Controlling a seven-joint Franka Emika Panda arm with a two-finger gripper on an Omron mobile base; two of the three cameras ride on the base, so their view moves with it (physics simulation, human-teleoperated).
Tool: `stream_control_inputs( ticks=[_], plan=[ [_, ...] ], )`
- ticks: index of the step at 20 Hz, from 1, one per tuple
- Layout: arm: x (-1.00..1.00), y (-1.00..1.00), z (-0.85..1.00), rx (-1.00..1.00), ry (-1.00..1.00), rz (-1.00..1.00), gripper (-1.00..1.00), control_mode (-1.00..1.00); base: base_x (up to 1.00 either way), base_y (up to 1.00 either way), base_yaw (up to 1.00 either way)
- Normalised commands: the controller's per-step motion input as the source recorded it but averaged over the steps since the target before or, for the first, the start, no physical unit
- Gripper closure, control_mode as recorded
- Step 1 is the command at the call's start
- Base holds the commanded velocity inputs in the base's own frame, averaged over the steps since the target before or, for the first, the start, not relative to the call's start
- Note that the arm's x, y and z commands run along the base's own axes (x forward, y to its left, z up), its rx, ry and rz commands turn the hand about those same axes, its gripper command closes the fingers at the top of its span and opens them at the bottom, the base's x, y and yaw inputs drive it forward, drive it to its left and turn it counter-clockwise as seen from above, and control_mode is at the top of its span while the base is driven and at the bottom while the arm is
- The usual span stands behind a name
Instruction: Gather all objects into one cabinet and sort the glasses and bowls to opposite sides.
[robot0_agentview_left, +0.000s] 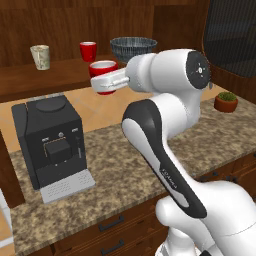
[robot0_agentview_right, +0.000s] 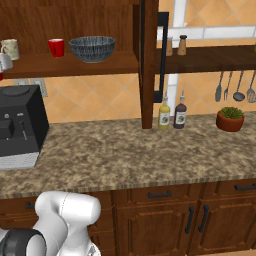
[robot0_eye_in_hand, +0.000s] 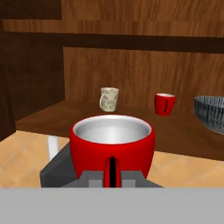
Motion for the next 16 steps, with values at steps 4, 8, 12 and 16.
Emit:
stream_control_inputs(
  ticks=[4, 8, 12, 16],
  plan=[
    [0.4, 0.02, 0.0, 0.03, -0.04, 0.0, 1.0, -1.0, 0.0, 0.0, 0.0],
    [0.44, 0.0, 0.0, 0.06, -0.1, 0.0, 1.0, -1.0, 0.0, 0.0, 0.0],
    [0.62, 0.03, 0.0, 0.02, -0.07, 0.0, 1.0, -1.0, 0.0, 0.0, 0.0],
    [0.61, 0.0, 0.0, 0.07, 0.0, 0.0, 1.0, -1.0, 0.0, 0.0, 0.0]
  ],
)
